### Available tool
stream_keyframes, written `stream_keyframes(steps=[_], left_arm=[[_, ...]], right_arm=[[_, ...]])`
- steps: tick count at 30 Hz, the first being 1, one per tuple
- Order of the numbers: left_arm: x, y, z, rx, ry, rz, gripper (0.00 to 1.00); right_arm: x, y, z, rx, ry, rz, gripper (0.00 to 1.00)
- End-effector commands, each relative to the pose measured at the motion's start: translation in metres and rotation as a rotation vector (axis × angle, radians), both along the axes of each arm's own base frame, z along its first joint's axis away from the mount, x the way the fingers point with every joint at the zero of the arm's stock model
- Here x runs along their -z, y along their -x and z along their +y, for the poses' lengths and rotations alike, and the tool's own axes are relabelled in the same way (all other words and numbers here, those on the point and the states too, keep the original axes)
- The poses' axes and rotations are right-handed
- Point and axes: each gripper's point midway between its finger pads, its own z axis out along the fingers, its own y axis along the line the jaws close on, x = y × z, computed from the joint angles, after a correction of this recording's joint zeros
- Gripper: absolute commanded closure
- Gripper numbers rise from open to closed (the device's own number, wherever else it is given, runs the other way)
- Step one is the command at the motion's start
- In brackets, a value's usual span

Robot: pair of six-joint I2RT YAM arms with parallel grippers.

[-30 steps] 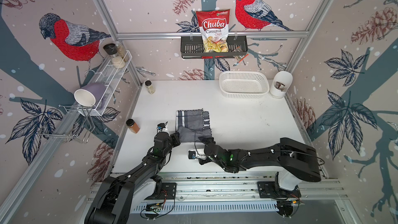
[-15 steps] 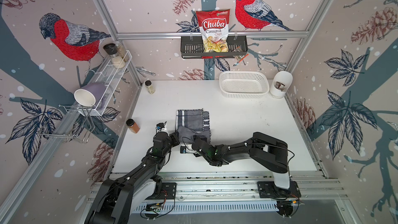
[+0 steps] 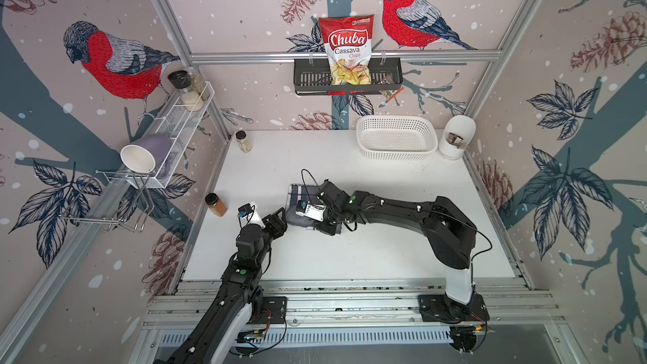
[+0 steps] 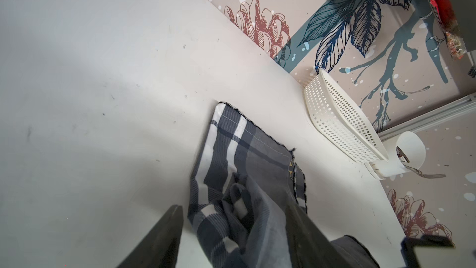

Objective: Roll up the pillowcase
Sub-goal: Roll the pillowcase at the center of the board.

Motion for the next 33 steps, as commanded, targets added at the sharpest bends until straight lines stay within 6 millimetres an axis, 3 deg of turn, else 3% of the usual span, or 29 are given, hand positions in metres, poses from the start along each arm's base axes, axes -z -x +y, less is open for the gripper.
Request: stream_keyframes(steps=[1, 5, 14, 19, 22, 24, 26, 28, 31, 33], left_arm=[[-0.008, 0.003, -0.018, 0.108, 0.023, -0.053, 0.33], [-0.011, 0.003, -0.034, 0.201, 0.039, -0.071, 0.29], [0.004, -0.001, -0.042, 0.250, 0.027, -0.023, 0.27], [0.018, -0.004, -0.039, 0.234, 0.008, 0.022, 0.32], [0.026, -0.008, -0.035, 0.207, 0.000, 0.052, 0.45], [0.031, -0.010, -0.032, 0.184, -0.009, 0.081, 0.54], [0.038, -0.013, -0.028, 0.154, -0.014, 0.116, 0.66], [0.042, -0.015, -0.027, 0.148, -0.016, 0.139, 0.69], [0.047, -0.017, -0.026, 0.141, -0.020, 0.166, 0.70], [0.049, -0.017, -0.026, 0.138, -0.021, 0.175, 0.70]], right_arm=[[-0.004, 0.052, -0.020, -0.027, 0.069, 0.425, 1.00], [-0.003, 0.051, -0.014, -0.061, 0.075, 0.542, 1.00], [0.012, 0.011, -0.012, 0.024, 0.019, 0.686, 1.00], [0.026, -0.002, -0.014, 0.053, 0.018, 0.744, 0.91], [0.030, -0.009, -0.011, 0.065, 0.022, 0.722, 0.75], [0.030, -0.016, -0.009, 0.088, 0.021, 0.690, 0.59], [0.023, -0.024, -0.006, 0.103, -0.002, 0.642, 0.52], [0.006, -0.035, -0.004, 0.123, -0.060, 0.545, 0.41], [-0.026, -0.054, -0.008, 0.198, -0.128, 0.198, 0.15], [-0.050, -0.063, -0.015, 0.268, -0.154, -0.124, 0.05]])
